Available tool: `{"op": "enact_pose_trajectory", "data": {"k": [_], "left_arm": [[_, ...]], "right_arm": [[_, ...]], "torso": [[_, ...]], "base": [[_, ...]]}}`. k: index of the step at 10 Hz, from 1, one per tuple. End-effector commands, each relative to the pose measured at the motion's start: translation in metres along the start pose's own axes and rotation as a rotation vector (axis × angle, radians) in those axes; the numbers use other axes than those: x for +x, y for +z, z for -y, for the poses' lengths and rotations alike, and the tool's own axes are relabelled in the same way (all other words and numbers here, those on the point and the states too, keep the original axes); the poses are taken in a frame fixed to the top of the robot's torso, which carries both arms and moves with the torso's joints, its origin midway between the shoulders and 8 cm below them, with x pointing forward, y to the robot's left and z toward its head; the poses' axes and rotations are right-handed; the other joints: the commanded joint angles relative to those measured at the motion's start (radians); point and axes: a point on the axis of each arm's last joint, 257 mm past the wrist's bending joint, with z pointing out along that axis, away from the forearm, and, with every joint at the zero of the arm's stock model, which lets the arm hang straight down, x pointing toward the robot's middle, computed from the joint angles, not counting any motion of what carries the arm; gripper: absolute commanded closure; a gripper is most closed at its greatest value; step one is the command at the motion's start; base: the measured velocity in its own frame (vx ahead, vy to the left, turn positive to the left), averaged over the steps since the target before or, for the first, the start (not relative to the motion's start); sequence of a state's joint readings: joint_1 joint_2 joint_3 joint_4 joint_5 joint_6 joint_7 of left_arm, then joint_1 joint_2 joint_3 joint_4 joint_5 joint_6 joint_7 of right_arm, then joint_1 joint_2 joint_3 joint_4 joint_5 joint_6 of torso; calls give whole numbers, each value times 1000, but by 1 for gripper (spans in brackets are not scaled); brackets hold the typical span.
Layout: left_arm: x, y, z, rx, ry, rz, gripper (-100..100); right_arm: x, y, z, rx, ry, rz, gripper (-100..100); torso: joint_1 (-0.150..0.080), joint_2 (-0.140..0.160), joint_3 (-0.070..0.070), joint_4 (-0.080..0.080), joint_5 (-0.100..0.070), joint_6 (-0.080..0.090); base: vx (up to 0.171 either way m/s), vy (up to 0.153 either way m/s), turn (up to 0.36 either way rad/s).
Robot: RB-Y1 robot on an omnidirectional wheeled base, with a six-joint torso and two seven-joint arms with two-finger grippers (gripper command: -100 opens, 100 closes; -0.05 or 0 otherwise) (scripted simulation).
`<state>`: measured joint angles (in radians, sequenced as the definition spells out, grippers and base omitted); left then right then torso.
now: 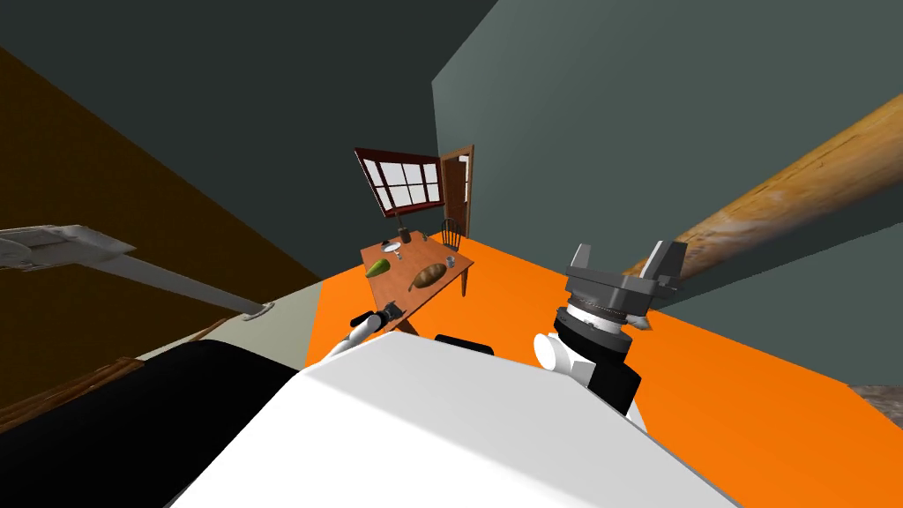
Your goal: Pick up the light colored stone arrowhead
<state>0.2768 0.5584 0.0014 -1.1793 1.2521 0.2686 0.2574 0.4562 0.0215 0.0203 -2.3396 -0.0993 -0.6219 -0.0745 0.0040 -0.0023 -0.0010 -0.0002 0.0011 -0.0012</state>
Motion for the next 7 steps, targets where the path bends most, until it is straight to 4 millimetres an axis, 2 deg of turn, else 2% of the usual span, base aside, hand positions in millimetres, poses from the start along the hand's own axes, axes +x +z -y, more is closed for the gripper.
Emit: {"op": "enact_pose_trajectory", "data": {"k": [1, 2, 4, 6, 7], "left_arm": [[-4, -1, 1, -3, -16, 2, -100], [-3, -1, 1, -4, -35, -3, -100], [-35, -5, 7, -41, -113, 63, -100], [-34, -5, 7, -42, -139, 58, -100], [-48, -7, 11, -55, -183, 86, -100]], "right_arm": [[0, 0, 0, 0, 0, 0, 0], [0, 0, 0, 0, 0, 0, 0], [0, 0, 0, 0, 0, 0, 0], [0, 0, 0, 0, 0, 0, 0], [0, 0, 0, 0, 0, 0, 0]], "torso": [[0, 0, 0, 0, 0, 0], [-1, -1, 0, 0, 0, 0], [-1, -1, -1, 0, 0, 1], [1, -1, 0, 0, 0, 0], [0, -1, -1, 0, 0, 0]], "base": [[-5, 12, 31], [1, 1, 26], [-12, 26, -314], [-8, 36, -48], [-4, 14, -208]]}}
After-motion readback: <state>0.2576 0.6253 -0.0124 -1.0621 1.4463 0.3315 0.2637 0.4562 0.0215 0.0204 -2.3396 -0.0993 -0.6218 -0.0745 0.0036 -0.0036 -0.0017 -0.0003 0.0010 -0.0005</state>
